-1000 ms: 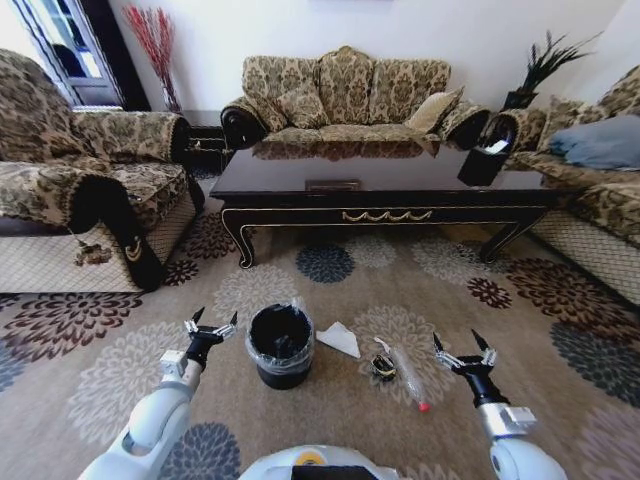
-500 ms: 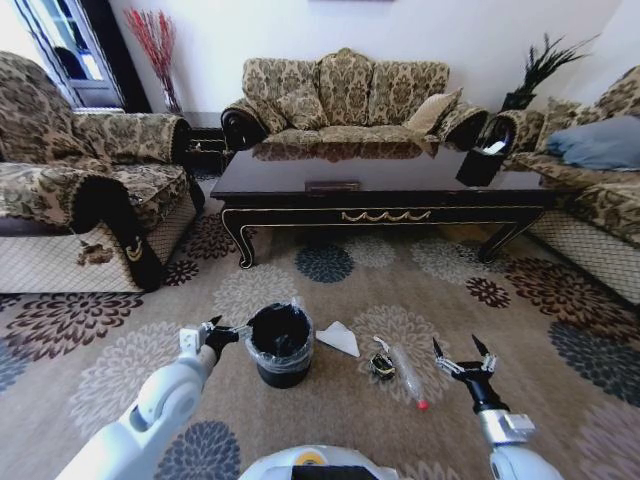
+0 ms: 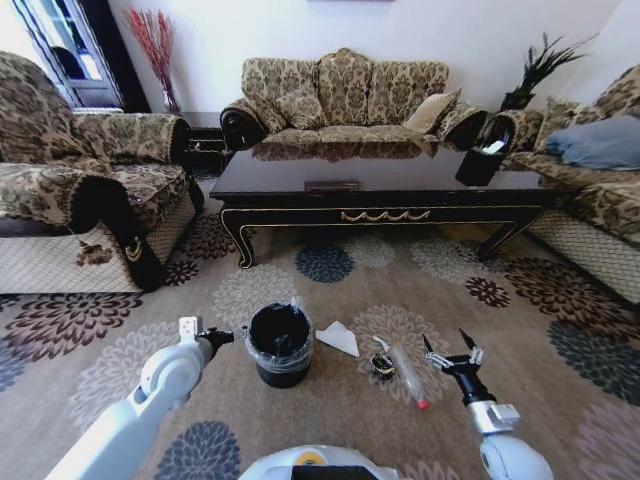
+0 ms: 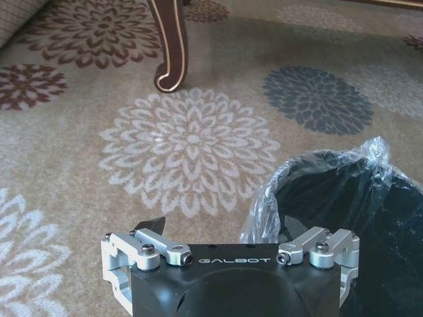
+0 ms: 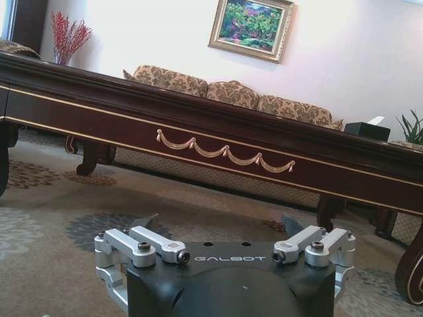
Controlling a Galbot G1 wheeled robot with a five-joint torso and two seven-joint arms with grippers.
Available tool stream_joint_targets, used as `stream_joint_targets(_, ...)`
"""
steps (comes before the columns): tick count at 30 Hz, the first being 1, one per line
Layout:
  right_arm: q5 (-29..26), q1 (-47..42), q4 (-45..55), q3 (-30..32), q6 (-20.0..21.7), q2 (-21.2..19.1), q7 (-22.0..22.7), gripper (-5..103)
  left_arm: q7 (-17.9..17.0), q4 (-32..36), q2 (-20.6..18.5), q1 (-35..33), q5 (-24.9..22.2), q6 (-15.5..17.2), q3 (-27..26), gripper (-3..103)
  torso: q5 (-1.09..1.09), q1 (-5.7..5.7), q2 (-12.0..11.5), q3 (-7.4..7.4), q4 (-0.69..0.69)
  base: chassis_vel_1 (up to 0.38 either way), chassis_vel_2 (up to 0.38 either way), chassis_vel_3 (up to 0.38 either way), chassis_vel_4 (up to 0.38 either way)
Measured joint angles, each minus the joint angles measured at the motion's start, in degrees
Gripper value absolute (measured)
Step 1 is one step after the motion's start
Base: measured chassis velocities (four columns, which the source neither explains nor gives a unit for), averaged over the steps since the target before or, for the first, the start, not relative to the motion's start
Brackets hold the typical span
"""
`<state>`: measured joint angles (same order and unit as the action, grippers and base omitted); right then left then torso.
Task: Move to the front of the table and pick up the trash from the floor, then place it into the trash bin.
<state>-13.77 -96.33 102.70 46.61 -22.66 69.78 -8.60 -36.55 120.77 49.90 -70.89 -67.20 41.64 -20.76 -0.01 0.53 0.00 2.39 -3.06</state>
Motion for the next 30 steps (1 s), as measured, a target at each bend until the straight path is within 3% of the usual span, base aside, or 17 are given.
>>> stream_joint_targets(10, 0.09, 0.7, -0.01, -0.84, 0.63, -0.05, 0.45, 100, 2.64, -3.35, 0.62, 4.64, 0.44, -1.52, 4.61, 100, 0.01, 0.0, 0.0, 0.0, 0.0, 0.0, 0.0, 0.0, 0.0)
stream_joint_targets(19, 0.26, 1.08, -0.86, -0.88, 0.79, 0.07, 0.86, 100, -3.82, -7.09, 3.24, 8.29, -3.32, -0.59, 9.74, 100, 0.01, 0.01, -0.01, 0.0, 0.01, 0.0, 0.0, 0.0, 0.0)
stream_joint_targets(30, 0.04, 2.15, -1.15, -1.34, 1.43, -0.19, 1.48, 100, -4.49, -11.44, 5.18, 12.76, -5.45, -0.16, 13.53, 100, 0.0, 0.01, 0.0, 0.0, 0.0, 0.0, 0.0, 0.0, 0.0)
